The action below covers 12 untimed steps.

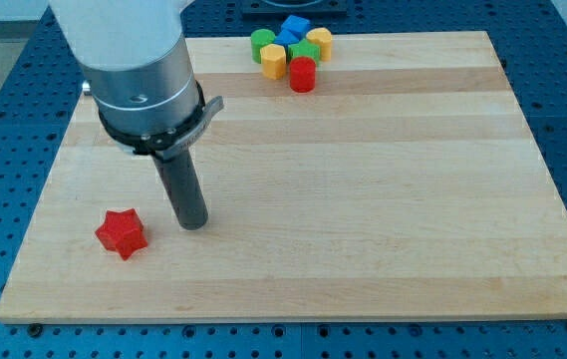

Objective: Nudge the group of blocks right a bit

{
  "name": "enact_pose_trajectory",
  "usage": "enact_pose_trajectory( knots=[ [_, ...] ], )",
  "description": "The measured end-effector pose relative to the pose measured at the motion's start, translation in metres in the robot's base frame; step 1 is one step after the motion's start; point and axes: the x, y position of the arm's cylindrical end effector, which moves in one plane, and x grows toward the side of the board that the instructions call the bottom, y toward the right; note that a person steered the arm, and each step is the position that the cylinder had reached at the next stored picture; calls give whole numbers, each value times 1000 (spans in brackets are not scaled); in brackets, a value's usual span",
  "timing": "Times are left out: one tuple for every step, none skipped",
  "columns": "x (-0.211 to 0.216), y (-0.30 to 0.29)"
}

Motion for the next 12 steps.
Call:
enact_pose_trajectory(
  knots=[
    [5, -32],
    [23, -63],
    [43, -93],
    [44, -89],
    [9, -35],
    [-37, 65],
    [-93, 157],
    [-93, 157],
    [-106, 55],
    [-178, -22],
    [-270, -62],
    [-325, -65]
  ],
)
